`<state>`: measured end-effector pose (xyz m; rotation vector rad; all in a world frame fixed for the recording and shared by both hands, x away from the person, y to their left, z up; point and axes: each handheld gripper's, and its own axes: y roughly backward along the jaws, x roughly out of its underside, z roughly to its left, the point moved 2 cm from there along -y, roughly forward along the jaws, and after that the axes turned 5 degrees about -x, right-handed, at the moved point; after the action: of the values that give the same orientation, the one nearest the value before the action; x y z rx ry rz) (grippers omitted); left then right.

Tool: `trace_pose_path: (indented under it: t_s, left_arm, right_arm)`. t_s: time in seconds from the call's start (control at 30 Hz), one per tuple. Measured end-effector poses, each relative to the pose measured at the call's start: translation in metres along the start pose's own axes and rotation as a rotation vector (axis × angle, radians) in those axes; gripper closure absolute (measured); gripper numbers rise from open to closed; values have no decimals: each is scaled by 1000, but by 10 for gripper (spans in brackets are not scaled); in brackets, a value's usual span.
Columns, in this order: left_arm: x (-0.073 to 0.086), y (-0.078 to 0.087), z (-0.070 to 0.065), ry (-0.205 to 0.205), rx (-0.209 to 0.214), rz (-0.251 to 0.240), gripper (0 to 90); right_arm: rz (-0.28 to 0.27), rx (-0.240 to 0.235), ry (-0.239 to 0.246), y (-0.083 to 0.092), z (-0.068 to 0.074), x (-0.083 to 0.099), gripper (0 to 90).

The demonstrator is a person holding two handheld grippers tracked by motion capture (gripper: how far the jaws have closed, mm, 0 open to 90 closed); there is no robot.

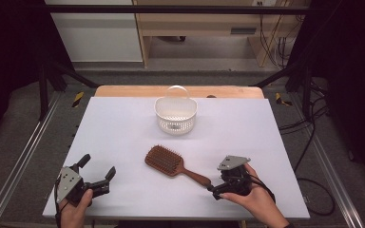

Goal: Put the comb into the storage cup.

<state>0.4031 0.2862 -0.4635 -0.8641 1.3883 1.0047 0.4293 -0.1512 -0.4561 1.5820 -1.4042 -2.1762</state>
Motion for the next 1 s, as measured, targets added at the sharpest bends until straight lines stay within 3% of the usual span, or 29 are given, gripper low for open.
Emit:
trace_pose_path:
  t_s: [0.5,0.73,1.0]
  left_arm:
    - [0,0,0,1,3,-2,4]
    - [0,-1,-3,-12,13,1,4]
    - [0,-1,-2,-9,14,2,4]
  right_arm:
    - [187,-61,53,-32,11,-34,92]
    - [248,-73,71,-49,15,-47,93]
    - [270,-79,74,-64,18,-57,100]
